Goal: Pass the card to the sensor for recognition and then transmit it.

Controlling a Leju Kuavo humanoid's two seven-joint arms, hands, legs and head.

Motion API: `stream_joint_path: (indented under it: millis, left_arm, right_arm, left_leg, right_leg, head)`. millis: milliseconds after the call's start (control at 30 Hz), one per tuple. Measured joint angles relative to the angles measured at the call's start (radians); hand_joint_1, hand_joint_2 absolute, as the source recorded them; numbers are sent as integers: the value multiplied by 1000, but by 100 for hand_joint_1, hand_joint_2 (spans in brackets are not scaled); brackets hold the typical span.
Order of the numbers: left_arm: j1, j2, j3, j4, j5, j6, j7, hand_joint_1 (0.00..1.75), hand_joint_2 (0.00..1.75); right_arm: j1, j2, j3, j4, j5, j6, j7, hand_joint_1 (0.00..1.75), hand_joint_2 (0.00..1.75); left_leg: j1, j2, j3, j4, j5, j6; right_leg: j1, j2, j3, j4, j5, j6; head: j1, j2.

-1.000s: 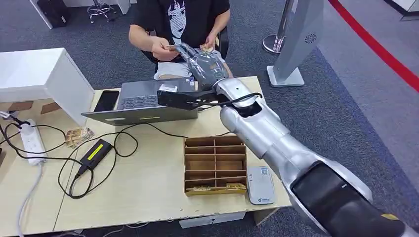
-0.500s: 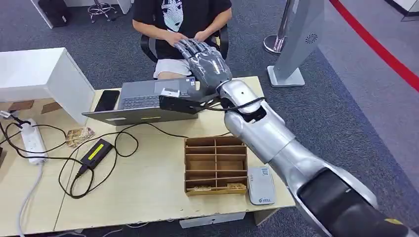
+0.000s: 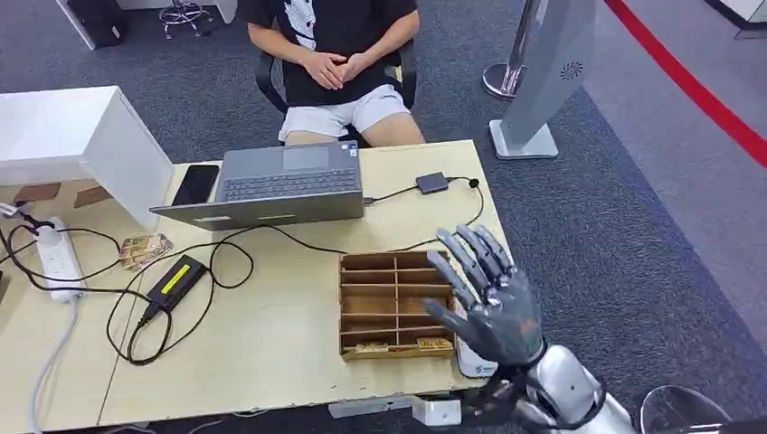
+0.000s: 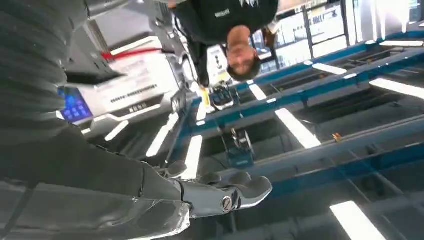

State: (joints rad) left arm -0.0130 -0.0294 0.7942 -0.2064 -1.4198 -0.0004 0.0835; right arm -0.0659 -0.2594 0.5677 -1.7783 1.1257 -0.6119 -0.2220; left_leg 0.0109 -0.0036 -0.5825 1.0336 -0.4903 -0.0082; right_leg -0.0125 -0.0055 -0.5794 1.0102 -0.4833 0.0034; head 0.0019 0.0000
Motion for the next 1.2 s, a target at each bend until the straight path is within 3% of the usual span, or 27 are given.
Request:
stream_joint_path:
  millis: [167, 533, 867, 1000, 1200]
  left_arm:
    - [-1, -5, 21, 0, -2, 3, 0, 0, 175]
    - [-4, -10, 39, 0, -20, 4, 0, 0, 175]
    - [-6, -10, 45, 0, -30, 4, 0, 0, 175]
    - [-6, -10, 45, 0, -38, 3, 0, 0, 175]
    - [-7, -10, 45, 0, -47, 0, 0, 0, 175]
  right_arm:
    - [109, -28, -32, -80, -3, 31, 12, 0, 175]
    - [166, -34, -5, -81, -52, 174, -31, 0, 175]
    - [155, -34, 48, 36, -7, 201, 13, 0, 175]
    - [143, -34, 59, 71, 22, 239, 60, 0, 175]
    - [118, -31, 66, 159, 80, 242, 127, 0, 175]
  left_leg:
    - [0, 0, 1, 0, 0, 0]
    - [0, 0, 2, 0, 1, 0]
    - [0, 0, 2, 0, 1, 0]
    - [0, 0, 2, 0, 1, 0]
    - [0, 0, 2, 0, 1, 0]
  right_leg:
    - [0, 0, 1, 0, 0, 0]
    - [0, 0, 2, 0, 0, 0]
    - [0, 0, 2, 0, 0, 0]
    - [0, 0, 2, 1, 0, 0]
    - [0, 0, 2, 1, 0, 0]
  head:
    - [1, 0]
    - [1, 0]
    - [1, 0]
    - [0, 0]
    - [0, 0]
